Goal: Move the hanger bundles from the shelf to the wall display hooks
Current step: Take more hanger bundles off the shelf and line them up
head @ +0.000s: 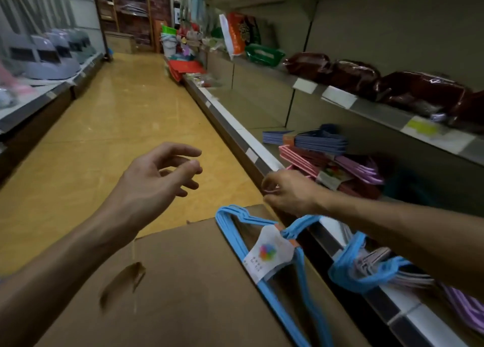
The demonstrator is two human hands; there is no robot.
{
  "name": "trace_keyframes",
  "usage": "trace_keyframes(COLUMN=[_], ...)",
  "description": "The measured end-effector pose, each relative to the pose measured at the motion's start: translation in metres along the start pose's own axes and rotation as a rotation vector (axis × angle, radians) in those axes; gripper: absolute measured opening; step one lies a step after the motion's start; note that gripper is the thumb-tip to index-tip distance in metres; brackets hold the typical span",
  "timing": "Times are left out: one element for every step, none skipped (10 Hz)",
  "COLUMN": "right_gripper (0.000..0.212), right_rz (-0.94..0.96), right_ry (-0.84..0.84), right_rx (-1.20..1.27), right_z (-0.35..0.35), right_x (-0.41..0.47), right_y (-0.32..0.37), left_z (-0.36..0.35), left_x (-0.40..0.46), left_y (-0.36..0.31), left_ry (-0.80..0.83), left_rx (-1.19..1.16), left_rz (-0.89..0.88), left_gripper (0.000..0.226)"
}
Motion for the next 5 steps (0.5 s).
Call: trace_keyframes(right_gripper=[0.04, 0.049, 0.041, 0.038, 0.031], right_rz=[-0.135, -0.279, -0.317, -0.342, -0.307], right_ry=[-0.092, -0.181, -0.243, -0.206, -0.238], right_rx=[-0.14, -0.25, -0.097, -0.051, -0.041], right_z=[0.037, 0.067, 0.082, 0.076, 0.073], right_x=[0.024, 0.047, 0.068, 0.089, 0.107], right_y=[-0.069, -0.132, -0.176, -0.212, -0.233], left_z=[-0.04, -0.076, -0.106, -0.13, -0.155], left_x=[0.025, 0.052, 0.081, 0.105, 0.117], left_y=[-0.009, -0.016, -0.023, -0.022, -0.017], left_ry=[0.014, 0.015, 0.01, -0.015, -0.004], left_rx=[-0.021, -0.016, -0.018, -0.045, -0.044], left_rz=[-0.004, -0.001, 0.011, 0.046, 0.075], left_gripper=[0.018, 0.018, 0.018, 0.019, 0.019])
Point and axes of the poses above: each hand's wrist, its own x-axis towards the middle knuckle, its own z-axis out of the back of the hand, y = z × x, the point moved 5 cm from there along x, towards the middle knuckle, and after that the axes turned 5 degrees about x, right-handed, at the moved point
